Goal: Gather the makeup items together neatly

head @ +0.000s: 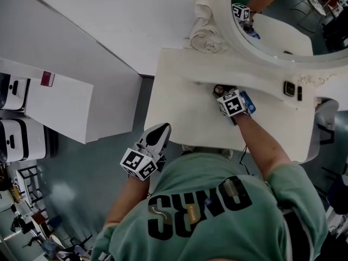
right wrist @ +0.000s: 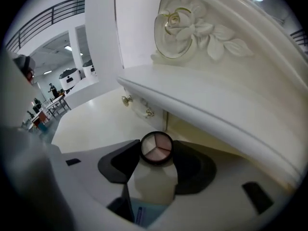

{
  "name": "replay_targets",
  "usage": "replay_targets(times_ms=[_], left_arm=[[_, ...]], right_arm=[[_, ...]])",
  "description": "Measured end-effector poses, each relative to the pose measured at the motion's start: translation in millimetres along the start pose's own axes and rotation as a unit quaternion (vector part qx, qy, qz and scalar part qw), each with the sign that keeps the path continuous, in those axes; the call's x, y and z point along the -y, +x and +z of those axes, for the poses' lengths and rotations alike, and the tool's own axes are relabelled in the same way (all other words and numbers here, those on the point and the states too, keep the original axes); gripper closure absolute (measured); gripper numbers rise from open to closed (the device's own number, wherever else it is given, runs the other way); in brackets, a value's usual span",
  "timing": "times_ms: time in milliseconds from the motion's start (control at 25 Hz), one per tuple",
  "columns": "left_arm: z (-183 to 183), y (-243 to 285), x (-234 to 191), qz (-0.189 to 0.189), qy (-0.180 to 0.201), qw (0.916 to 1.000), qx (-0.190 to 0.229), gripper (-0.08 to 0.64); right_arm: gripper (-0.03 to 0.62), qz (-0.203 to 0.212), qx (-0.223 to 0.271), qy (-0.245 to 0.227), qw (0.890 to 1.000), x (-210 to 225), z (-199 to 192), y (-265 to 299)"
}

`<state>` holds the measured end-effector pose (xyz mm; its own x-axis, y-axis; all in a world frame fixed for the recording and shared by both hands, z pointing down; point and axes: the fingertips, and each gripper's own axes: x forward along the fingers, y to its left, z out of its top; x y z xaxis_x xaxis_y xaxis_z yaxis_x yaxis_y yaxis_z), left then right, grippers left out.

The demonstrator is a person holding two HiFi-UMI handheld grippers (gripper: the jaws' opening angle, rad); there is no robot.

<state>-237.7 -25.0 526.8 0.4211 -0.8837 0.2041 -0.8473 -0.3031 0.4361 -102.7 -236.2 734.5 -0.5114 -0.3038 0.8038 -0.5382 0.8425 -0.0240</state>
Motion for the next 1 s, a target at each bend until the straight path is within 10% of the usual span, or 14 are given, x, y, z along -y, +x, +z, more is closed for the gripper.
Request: replay_targets(times_ms=[240, 480, 680, 1000], left_arm=[[5, 20, 19, -0.023, 0.008, 0.9997, 0.001, 0.551], [6, 68, 66, -0.076, 0.014, 0.9970, -0.005, 0.551], [6, 103, 108, -0.111, 0.024, 0.9934, -0.013, 0.551], [4, 122, 132, -0.116, 0.030, 0.9926, -0.022, 0.551]], right_arm=[[0.383, 0.020, 0.049, -0.018, 0.998, -8, -6, -65], [0.383, -0.076, 0.113, 0.044, 0.990, 97, -10, -183], [0.383, -0.141, 0.091, 0.069, 0.983, 189, -32, -226], [0.382, -0.114, 0.034, 0.063, 0.991, 218, -41, -202]])
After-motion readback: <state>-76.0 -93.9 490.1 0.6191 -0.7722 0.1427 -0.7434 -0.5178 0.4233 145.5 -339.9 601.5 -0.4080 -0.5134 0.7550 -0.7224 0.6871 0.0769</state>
